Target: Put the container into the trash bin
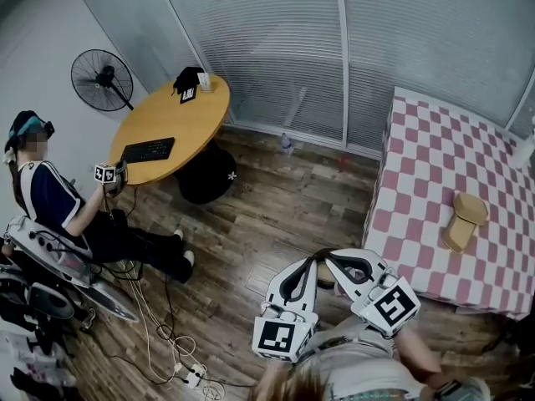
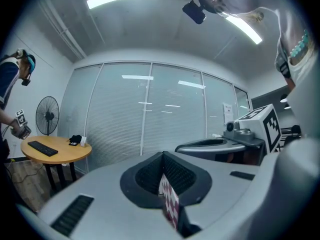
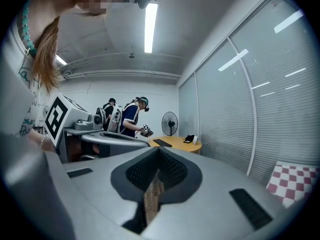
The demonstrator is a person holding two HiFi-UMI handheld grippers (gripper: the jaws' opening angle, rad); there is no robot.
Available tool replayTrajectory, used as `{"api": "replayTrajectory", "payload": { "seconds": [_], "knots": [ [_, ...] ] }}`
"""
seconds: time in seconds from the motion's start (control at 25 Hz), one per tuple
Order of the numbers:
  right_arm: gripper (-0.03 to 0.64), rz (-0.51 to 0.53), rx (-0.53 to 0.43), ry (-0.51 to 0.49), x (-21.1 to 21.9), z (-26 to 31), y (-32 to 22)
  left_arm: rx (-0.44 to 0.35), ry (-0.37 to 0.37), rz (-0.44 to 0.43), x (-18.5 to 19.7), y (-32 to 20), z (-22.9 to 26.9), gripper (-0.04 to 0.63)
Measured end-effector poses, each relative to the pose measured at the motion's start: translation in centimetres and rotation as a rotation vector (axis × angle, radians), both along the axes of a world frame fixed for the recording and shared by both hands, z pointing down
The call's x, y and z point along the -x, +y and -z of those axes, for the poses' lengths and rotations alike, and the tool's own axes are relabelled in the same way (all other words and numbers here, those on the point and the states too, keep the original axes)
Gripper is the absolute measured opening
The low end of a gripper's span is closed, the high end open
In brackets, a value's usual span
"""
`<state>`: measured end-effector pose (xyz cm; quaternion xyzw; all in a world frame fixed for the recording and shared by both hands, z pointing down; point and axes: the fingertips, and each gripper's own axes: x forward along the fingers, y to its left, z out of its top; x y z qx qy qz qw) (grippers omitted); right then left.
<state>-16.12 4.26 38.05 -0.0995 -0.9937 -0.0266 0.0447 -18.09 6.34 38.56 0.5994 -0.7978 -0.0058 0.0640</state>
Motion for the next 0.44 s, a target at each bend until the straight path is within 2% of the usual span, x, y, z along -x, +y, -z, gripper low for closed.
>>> {"api": "replayTrajectory", "payload": {
  "seconds": [0.44],
  "knots": [
    [-0.006, 0.01, -0.004, 0.011, -0.04, -0.12, 0.13, -0.004, 0.01, 0.0, -0.22, -0.02, -0.23, 0.006]
  ]
}}
